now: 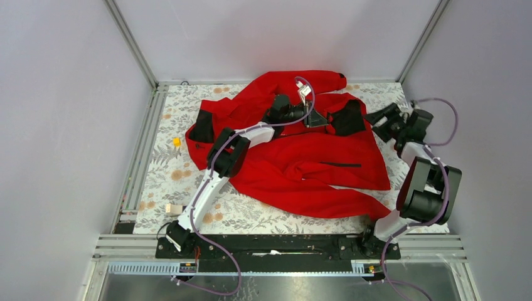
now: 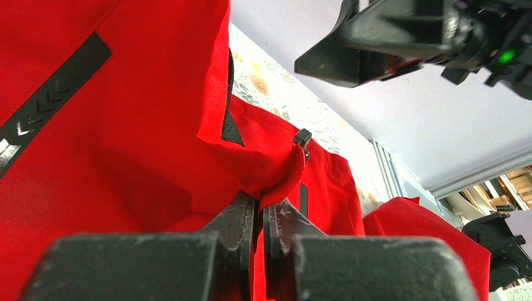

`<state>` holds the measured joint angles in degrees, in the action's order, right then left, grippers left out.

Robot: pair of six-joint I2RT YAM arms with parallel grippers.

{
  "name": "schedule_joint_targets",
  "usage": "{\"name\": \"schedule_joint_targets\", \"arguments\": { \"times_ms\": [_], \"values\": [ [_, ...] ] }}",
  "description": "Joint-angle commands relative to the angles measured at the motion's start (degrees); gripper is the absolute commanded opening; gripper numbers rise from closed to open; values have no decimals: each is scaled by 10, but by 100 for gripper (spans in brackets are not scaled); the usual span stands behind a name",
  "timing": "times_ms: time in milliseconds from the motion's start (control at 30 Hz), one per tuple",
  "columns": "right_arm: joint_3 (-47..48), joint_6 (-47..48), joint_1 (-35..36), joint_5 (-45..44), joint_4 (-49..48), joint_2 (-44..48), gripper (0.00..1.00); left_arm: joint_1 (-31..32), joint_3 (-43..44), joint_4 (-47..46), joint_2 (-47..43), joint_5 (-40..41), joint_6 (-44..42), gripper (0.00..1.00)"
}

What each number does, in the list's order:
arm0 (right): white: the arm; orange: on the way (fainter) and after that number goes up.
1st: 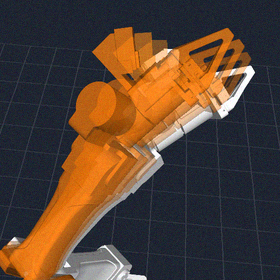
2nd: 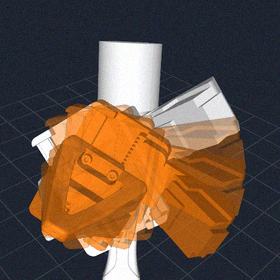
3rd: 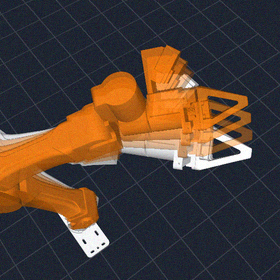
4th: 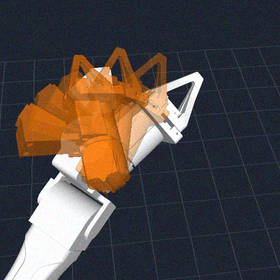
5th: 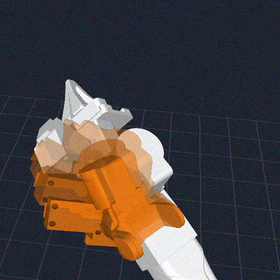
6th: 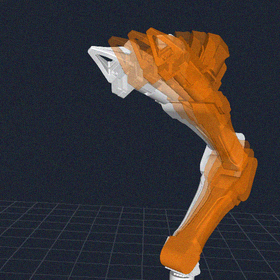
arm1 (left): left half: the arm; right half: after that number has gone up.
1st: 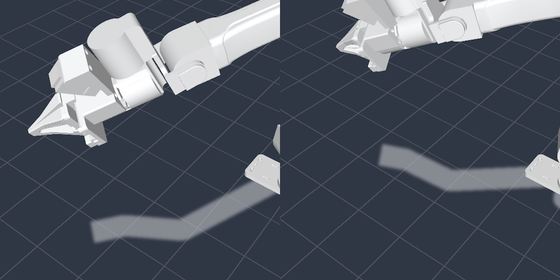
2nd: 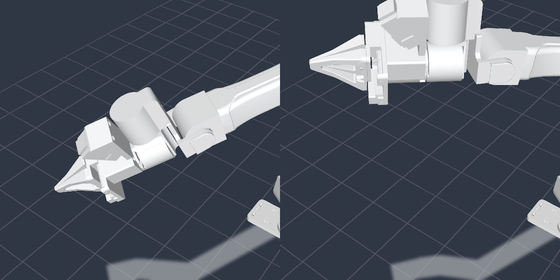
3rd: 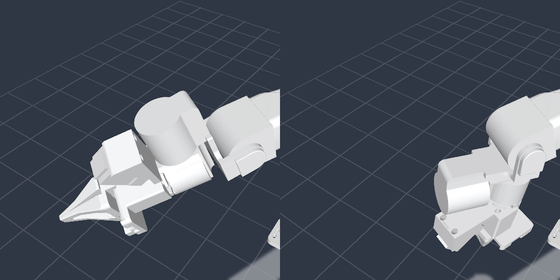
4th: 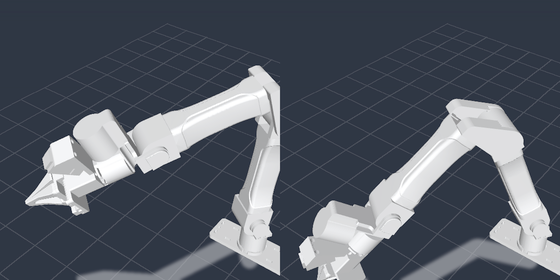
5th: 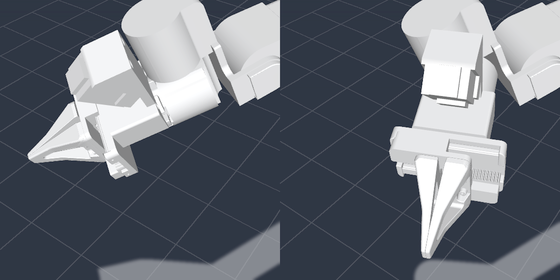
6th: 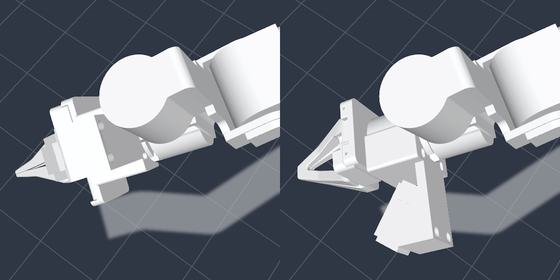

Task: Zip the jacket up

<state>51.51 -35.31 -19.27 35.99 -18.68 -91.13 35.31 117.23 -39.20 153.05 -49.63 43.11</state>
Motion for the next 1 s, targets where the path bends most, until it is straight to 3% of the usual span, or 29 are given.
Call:
{"name": "schedule_joint_targets", "arguments": {
  "times_ms": [0, 133, 333, 567, 700, 833, 967],
  "values": [
    [-51, -26, -67, -90, 44, 13, 80, 4, 32, -15, -17, 1, -4, 0],
    [-56, -24, -100, -94, 57, -22, 77, 3, 46, -6, -5, 3, 5, 0],
    [21, 29, -106, -92, 151, -98, 72, 3, 57, -4, 3, 0, 11, 0],
    [39, 71, -106, -119, 172, -130, 76, 4, 63, -2, 10, -3, 15, 0],
    [42, 53, -103, -47, 158, -173, 71, 4, 77, 7, 20, -4, 17, 0],
    [-6, -24, -100, 44, 35, -162, 63, 8, 87, 15, 28, -2, 15, 0],
    [12, -21, -88, 84, 42, -163, 56, 13, 93, 39, 28, 0, -5, 0]
  ]
}}
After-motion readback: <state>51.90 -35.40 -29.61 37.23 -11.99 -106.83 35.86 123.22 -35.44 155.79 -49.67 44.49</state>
